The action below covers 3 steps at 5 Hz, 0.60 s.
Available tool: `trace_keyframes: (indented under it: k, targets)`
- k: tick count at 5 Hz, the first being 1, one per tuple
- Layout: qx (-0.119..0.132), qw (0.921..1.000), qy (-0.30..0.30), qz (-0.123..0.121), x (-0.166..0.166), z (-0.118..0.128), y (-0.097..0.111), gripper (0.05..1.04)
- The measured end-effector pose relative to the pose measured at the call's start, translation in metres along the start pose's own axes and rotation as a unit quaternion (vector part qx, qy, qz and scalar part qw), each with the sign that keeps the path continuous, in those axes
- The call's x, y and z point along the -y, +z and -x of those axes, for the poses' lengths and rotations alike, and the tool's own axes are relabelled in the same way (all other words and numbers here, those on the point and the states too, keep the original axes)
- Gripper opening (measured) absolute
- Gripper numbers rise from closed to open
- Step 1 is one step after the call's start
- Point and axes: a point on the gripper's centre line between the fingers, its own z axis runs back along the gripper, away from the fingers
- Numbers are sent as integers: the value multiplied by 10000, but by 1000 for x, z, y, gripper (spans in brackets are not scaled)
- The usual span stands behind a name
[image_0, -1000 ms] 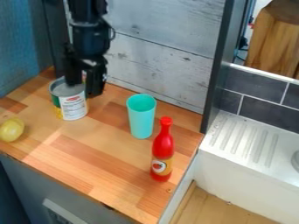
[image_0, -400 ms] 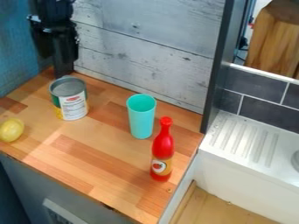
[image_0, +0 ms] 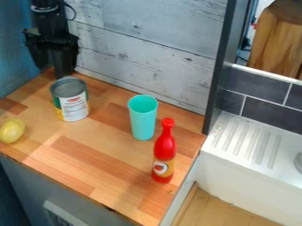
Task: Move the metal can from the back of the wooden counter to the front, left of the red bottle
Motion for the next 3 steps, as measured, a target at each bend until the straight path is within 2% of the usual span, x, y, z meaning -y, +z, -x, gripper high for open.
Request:
trace_keyframes:
  k: [1,2,3]
  targets:
    - [323,9972,673,-85,-1,-2,-18,1001]
    - [879,9847,1501,-106,-4,-9,-11,1001]
    - [1214,9714,2036,-103,-7,-18,-9,1001]
